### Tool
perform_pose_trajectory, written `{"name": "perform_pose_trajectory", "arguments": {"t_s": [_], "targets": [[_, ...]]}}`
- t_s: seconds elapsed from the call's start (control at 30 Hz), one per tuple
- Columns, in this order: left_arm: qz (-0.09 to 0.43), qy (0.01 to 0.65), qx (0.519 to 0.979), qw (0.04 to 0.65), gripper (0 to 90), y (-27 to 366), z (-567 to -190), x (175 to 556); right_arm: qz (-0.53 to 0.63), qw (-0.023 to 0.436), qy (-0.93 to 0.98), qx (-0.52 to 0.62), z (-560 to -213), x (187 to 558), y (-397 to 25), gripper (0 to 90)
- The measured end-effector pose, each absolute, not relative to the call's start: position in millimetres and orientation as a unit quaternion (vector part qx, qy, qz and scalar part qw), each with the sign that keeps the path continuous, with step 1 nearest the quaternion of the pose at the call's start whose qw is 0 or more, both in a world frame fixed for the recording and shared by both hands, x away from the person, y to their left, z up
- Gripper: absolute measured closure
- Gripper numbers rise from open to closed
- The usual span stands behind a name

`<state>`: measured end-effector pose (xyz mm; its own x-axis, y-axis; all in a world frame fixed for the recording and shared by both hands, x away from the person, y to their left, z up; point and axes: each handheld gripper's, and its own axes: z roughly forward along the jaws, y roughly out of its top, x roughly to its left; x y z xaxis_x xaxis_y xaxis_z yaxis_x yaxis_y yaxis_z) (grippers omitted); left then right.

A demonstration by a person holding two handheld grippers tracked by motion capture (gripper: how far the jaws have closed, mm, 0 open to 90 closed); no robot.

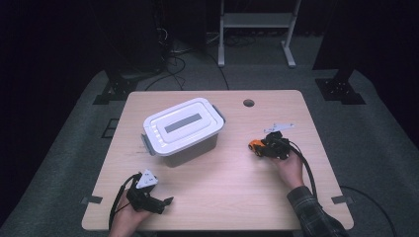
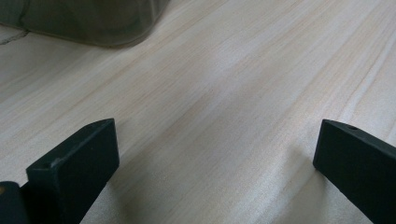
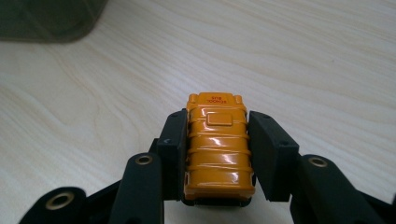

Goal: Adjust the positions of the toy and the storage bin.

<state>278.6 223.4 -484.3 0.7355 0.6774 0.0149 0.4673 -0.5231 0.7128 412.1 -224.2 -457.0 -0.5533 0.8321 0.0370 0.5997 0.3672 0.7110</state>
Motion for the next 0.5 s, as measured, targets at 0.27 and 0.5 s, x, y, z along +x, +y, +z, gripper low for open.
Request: {"name": "perform_pose_trajectory", "arguments": {"t_s": [0.27,0.5], "targets": [[0.147,0.333,0.86,0.357,0.0,223,-484,279,0.344,0.171,0.806,0.45,-447,392,-248,58.5],[0.148,0.333,0.86,0.356,0.0,223,-484,279,0.341,0.185,0.798,0.461,-436,369,-279,58.5]]}}
